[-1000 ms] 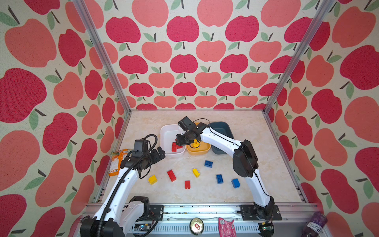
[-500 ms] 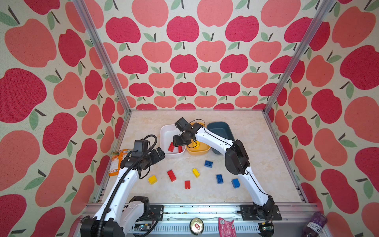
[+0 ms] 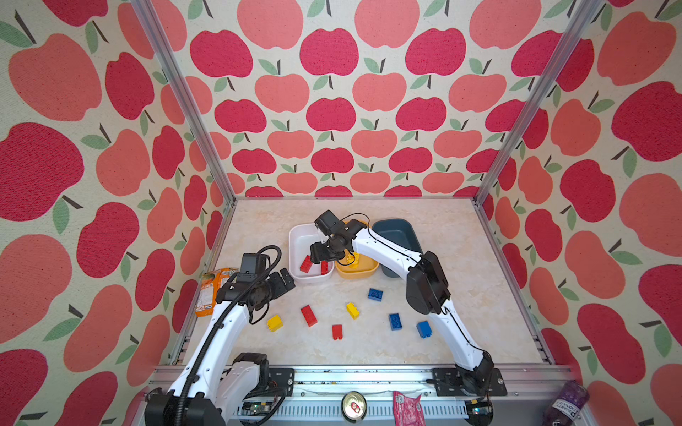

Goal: Sort the legos into containers by color
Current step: 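Open the right gripper to drop the red brick into the white tray, then grasp the yellow 2x2 brick with the left gripper while the right draws back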

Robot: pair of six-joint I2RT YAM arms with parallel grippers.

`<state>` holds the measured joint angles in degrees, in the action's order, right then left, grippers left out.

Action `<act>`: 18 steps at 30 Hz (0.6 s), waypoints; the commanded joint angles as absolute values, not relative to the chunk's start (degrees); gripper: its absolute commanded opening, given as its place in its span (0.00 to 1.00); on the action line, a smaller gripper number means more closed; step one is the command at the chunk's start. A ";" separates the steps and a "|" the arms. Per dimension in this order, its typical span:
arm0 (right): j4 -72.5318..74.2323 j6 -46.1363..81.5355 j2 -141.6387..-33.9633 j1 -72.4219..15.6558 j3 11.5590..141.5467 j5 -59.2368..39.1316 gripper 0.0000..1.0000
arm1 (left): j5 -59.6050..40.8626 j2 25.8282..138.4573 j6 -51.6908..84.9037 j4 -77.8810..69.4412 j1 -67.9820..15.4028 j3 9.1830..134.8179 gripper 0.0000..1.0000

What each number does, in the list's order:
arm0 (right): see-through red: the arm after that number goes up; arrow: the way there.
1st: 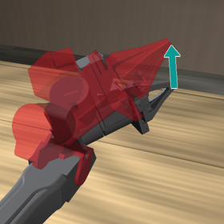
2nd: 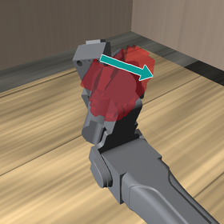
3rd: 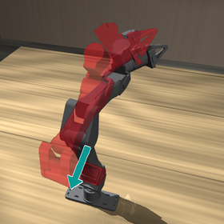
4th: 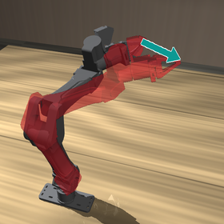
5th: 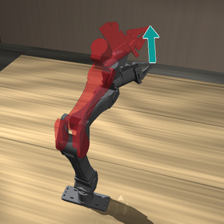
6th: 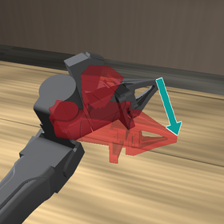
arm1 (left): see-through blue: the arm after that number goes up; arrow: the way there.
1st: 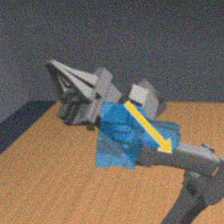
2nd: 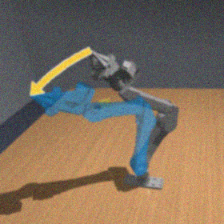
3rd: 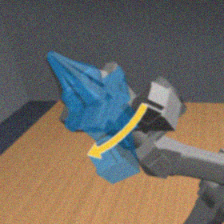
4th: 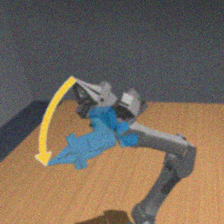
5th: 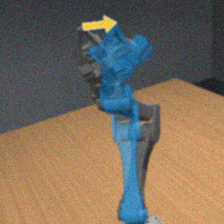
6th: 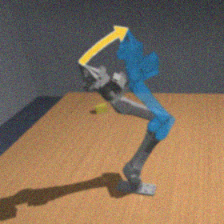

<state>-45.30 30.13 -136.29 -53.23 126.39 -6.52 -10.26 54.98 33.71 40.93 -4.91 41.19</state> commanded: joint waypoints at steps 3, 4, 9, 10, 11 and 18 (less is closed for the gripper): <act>-46.78 27.82 -127.28 -53.26 121.23 -5.82 0.75 | -6.18 54.25 36.11 48.96 -4.70 43.15 0.99; -46.64 27.61 -125.94 -53.26 119.76 -5.61 0.77 | -5.81 54.30 36.54 49.87 -4.74 43.15 0.98; -45.57 26.98 -119.23 -52.87 111.98 -5.40 0.81 | -3.78 54.03 38.54 52.64 -6.24 43.02 0.94; -45.29 26.90 -117.74 -52.70 110.20 -5.53 0.81 | -3.53 54.37 39.09 53.13 -6.70 43.13 0.93; -45.18 26.90 -116.50 -52.52 108.71 -5.65 0.81 | -3.32 54.82 39.57 53.62 -6.93 43.15 0.92; -43.13 27.37 -105.89 -50.47 94.73 -6.97 0.82 | -1.76 58.23 42.60 55.49 -8.82 42.81 0.85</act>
